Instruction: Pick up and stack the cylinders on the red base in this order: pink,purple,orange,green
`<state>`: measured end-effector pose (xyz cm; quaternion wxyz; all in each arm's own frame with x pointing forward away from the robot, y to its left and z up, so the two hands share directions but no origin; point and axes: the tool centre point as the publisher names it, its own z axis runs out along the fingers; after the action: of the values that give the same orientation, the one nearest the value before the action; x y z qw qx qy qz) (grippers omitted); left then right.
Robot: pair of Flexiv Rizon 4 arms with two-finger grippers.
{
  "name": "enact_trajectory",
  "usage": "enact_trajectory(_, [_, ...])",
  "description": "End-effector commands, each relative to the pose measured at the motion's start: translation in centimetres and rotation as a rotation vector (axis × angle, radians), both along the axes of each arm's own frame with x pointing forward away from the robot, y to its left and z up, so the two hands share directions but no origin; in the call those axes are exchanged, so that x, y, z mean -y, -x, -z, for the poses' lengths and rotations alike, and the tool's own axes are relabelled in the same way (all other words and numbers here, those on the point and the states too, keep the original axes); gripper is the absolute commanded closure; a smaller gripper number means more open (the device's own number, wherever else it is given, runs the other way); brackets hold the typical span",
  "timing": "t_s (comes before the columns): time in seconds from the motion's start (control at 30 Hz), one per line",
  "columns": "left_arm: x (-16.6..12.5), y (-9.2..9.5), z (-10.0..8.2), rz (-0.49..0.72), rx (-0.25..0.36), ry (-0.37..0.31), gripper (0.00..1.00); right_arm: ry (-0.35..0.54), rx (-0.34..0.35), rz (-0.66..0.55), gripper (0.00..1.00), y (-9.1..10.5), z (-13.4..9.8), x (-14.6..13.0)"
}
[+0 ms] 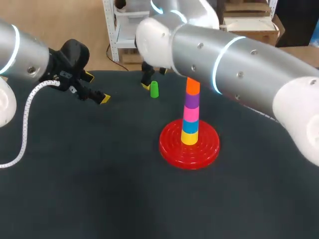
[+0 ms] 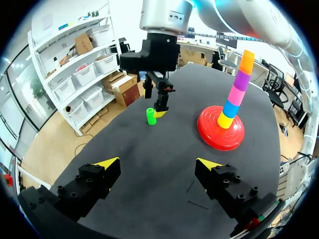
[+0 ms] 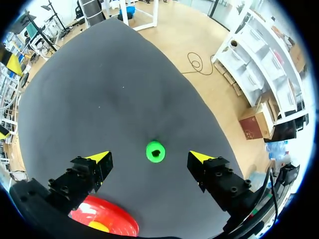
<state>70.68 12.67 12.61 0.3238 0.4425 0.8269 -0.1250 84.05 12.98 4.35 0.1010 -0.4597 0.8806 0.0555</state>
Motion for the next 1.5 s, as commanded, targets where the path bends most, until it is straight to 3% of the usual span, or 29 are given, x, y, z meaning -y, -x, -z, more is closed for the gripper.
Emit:
enact_trajectory(0.03, [0.0, 0.0, 0.0, 0.0, 0.001, -0.001, 0.0, 0.234, -0.166, -0.003, 0.0, -1.9, 0.9, -1.1])
enact_trajectory(0.53, [0.0, 0.0, 0.0, 0.0, 0.001, -0.001, 0.0, 0.321, -0.189, -0.005, 0.0, -3.9, 2.2, -1.1])
enact_trajectory(1.03, [0.0, 0.0, 0.0, 0.0, 0.001, -0.001, 0.0, 0.348, -0.191, -0.032, 0.0, -3.1, 2.2, -0.9])
enact_trajectory(1.13, [0.0, 0.0, 0.0, 0.0, 0.001, -0.001, 0.0, 0.356, -0.192, -0.035, 0.1, -3.0, 2.4, -0.8])
enact_trajectory(1.23, [0.0, 0.0, 0.0, 0.0, 0.001, -0.001, 0.0, 0.361, -0.192, -0.035, 0.4, -2.9, 2.4, -0.8])
enact_trajectory(1.3, [0.0, 0.0, 0.0, 0.0, 0.001, -0.001, 0.0, 0.363, -0.192, -0.035, 0.5, -2.9, 2.5, -0.8])
enact_trajectory(1.5, [0.0, 0.0, 0.0, 0.0, 0.001, -0.001, 0.0, 0.369, -0.19, -0.039, 0.53, -2.9, 2.7, -1.1])
